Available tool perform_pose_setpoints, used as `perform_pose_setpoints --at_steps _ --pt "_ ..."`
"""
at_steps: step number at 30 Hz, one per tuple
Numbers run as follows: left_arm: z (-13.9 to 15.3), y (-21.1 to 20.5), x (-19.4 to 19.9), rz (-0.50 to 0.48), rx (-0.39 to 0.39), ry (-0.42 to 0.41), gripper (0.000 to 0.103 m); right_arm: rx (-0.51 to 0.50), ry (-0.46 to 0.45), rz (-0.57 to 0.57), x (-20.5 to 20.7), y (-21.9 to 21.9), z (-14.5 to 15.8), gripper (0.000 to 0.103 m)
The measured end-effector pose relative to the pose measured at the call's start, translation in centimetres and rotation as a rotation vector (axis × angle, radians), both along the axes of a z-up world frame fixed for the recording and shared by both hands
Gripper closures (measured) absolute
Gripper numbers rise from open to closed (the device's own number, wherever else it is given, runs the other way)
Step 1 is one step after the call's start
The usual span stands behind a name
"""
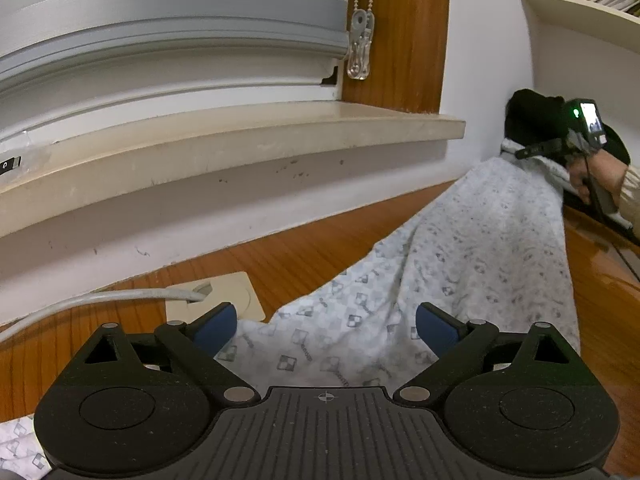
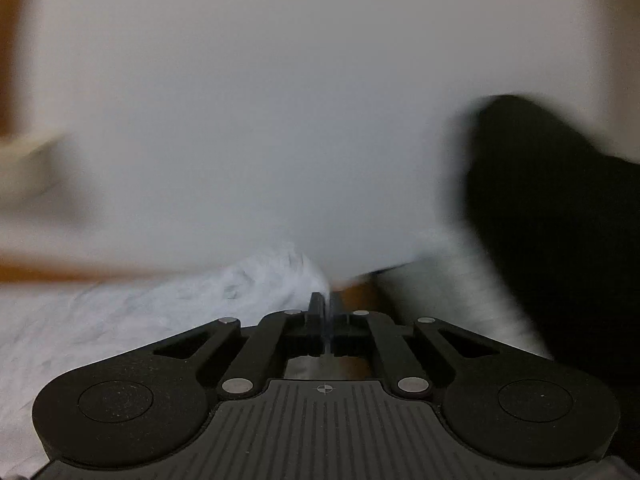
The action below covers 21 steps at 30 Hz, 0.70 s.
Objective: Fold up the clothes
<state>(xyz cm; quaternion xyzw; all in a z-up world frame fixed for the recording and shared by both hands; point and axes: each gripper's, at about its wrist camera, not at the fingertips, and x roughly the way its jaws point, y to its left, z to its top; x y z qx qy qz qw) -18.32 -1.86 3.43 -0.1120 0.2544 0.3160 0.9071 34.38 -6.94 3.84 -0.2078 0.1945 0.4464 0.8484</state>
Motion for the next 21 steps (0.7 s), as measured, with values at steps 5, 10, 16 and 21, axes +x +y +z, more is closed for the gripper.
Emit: perform_pose_setpoints --at_steps 5,10,16,21 --pt "-0.1 0.0 0.1 -0.005 -0.012 0.009 0.006 0.032 0.006 -0.042 0.2 -1.2 0.4 0.084" --pt "-0.3 0.0 0.3 -0.020 -0.033 0.027 0.005 0.032 0.139 0.162 -3.2 -3.4 -0.6 0.065" --pt "-0.7 -0.3 0.6 -0.058 -0.062 0.058 0.005 -0.038 0.162 0.208 -5.2 -4.5 -3.4 0.062" --pt "-1.0 -1.4 0.4 -0.094 -0.069 0.088 0.005 -0.018 0.190 0.197 -4.7 -7.1 -4.0 0.061"
